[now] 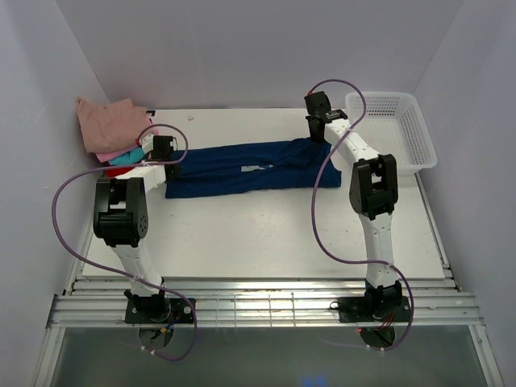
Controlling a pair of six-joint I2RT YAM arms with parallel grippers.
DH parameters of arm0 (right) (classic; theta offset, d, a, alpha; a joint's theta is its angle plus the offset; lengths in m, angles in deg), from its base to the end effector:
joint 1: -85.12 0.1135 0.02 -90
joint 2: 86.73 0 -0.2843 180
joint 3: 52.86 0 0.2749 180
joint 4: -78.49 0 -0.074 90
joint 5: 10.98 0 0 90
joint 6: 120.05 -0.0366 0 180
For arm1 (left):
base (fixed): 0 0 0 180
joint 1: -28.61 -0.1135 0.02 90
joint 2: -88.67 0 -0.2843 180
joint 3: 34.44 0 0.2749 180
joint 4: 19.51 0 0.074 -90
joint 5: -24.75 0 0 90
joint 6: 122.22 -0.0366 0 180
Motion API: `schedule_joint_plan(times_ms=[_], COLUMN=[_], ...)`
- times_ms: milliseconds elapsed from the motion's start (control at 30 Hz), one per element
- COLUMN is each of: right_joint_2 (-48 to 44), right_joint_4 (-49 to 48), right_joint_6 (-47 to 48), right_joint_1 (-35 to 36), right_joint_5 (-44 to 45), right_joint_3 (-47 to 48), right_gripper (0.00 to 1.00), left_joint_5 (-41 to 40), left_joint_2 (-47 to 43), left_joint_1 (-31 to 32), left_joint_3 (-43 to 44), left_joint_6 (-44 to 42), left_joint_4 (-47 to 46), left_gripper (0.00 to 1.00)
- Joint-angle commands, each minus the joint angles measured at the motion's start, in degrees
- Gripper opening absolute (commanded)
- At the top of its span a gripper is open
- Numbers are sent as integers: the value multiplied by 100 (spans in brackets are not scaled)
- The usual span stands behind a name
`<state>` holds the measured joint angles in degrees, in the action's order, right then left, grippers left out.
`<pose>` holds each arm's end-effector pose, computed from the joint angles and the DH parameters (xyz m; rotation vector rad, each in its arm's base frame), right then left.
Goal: Fold and stack the t-shirts
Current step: Fold the tshirt
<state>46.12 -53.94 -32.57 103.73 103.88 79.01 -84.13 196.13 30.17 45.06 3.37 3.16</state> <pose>0.5348 0.1639 0.2369 -0.1340 2.3403 -0.3441 0.4172 0.0005 0.1718 -0.8352 2.2434 0.1043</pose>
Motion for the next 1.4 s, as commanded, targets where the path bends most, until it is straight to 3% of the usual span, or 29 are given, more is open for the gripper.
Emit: schedule_joint_plan(times_ms=[0, 533, 800, 900, 933, 967, 1033, 1067, 1100, 1167, 1233, 1367], right_joint_2=[117, 337, 337, 329, 329, 329, 232, 171, 14, -328, -698, -1980], right_joint_4=[-139, -297, -411, -402, -420, -429, -620, -726, -849, -1175, -1447, -2422], right_joint_6=[59, 68, 50, 33, 33, 33, 33, 24, 41, 68, 85, 121], right_joint_1=[-33, -200, -218, -218, -218, -218, -218, -218, -226, -226, -226, -209], right_joint_5=[36, 98, 107, 63, 45, 19, 10, 53, 219, 457, 686, -311], right_joint_3=[273, 414, 255, 247, 238, 238, 107, 28, -138, -289, -745, -1984], right_gripper=[8, 8, 8, 13, 24, 30, 49, 52, 57, 59, 59, 59], left_joint_5=[-125, -222, -345, -301, -275, -275, -371, -458, -616, -758, -854, -750], left_joint_2=[12, 460, 372, 574, 635, 723, 715, 689, 558, 338, -145, -962], left_joint_1=[-86, -147, -147, -147, -147, -147, -147, -147, -156, -147, -147, 159], left_joint_3=[210, 1053, 1080, 1404, 1475, 1528, 1537, 1520, 1476, 1380, 1151, 545], left_joint_6=[-26, -132, -149, -219, -220, -211, -132, -71, -1, 79, 193, 193], left_joint_4=[-39, 4, -189, 12, 135, 171, 171, 171, 145, -13, -258, -760], left_gripper=[0, 0, 2, 13, 23, 42, 50, 68, 74, 84, 86, 85])
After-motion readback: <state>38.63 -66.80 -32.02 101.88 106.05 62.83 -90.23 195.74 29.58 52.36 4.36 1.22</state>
